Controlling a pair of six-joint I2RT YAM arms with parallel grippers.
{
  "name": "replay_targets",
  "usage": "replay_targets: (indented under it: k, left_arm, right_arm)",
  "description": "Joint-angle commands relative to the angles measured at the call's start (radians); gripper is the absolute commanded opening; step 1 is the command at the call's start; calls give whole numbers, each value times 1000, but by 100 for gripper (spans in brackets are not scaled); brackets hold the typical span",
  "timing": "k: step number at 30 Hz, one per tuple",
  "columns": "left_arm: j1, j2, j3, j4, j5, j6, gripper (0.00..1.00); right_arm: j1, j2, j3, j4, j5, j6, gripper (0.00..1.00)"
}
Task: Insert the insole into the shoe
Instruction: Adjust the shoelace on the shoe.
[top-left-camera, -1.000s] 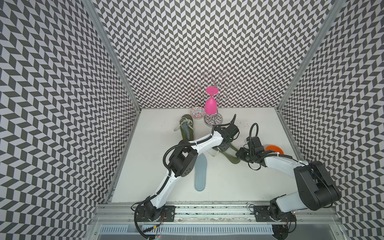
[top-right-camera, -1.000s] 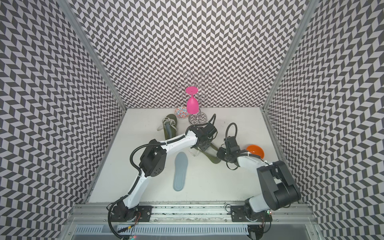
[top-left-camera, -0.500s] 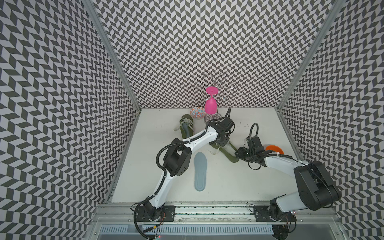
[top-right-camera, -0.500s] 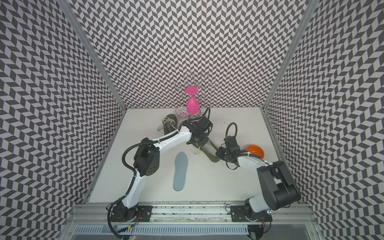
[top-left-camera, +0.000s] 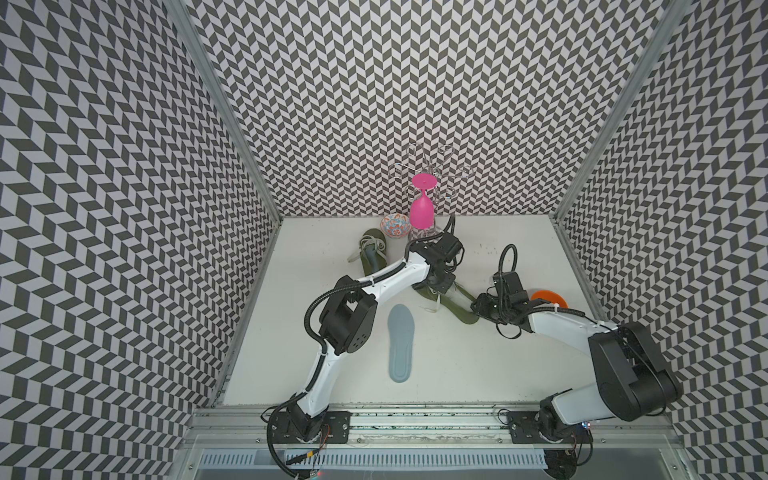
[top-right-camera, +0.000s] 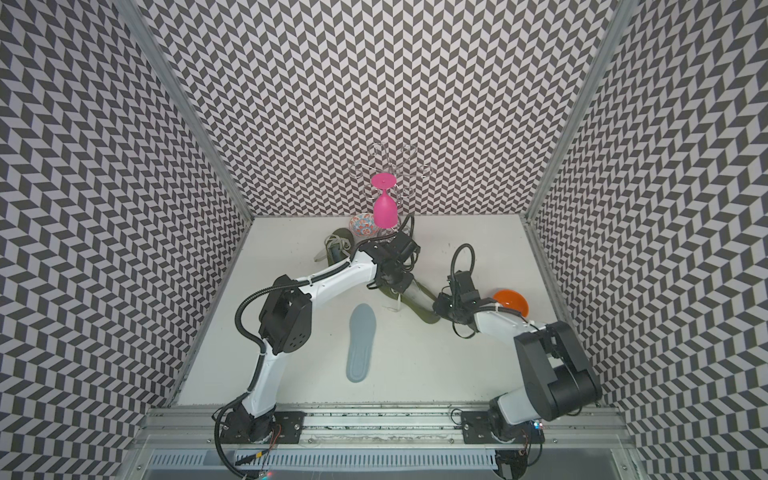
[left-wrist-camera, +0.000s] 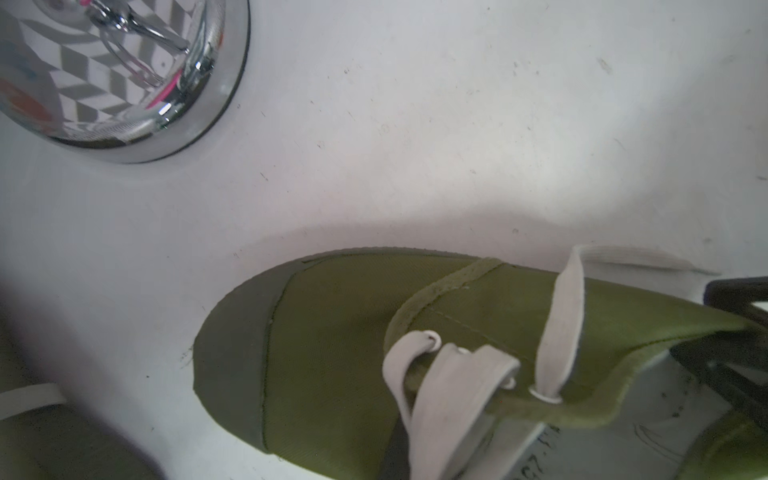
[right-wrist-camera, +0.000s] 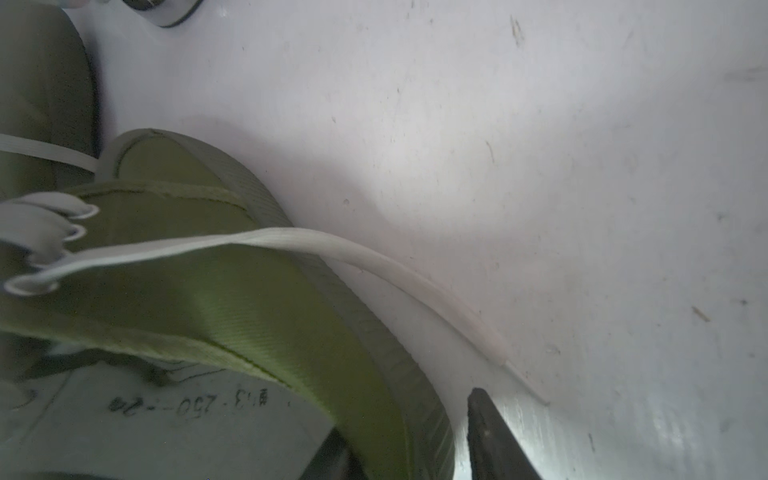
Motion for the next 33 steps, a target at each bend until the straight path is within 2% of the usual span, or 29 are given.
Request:
replay_targets:
  k: [1, 6, 12, 18, 23, 28, 30, 33]
  left_arm:
    - [68, -101, -48, 98, 87, -48, 9]
    - [121, -174, -177, 248, 209, -125, 9]
    - [106, -179, -215, 302, 93, -114, 9]
    - [105, -158, -226, 372, 159, -79, 9]
    - [171, -183, -320, 493, 304, -103, 11]
    - [176, -161, -277, 410, 294, -24, 14]
    - [177, -155, -284, 409, 275, -33, 13]
    - [170, -154, -303, 439, 328, -76, 10]
  right_arm:
    - [-6, 6, 20, -44, 96, -25, 39]
    - [-8, 38, 49, -39, 107, -56, 39]
    - [-9, 64, 60, -27, 57, -52, 34]
    - [-8, 53, 15, -12, 17, -33, 34]
    - [-21, 39, 17, -40, 37, -41, 31]
    - [-54, 19, -26, -33, 40, -28, 29]
    - [-57, 13, -26, -39, 49, -31, 29]
    - [-59, 37, -3, -48, 51, -46, 29]
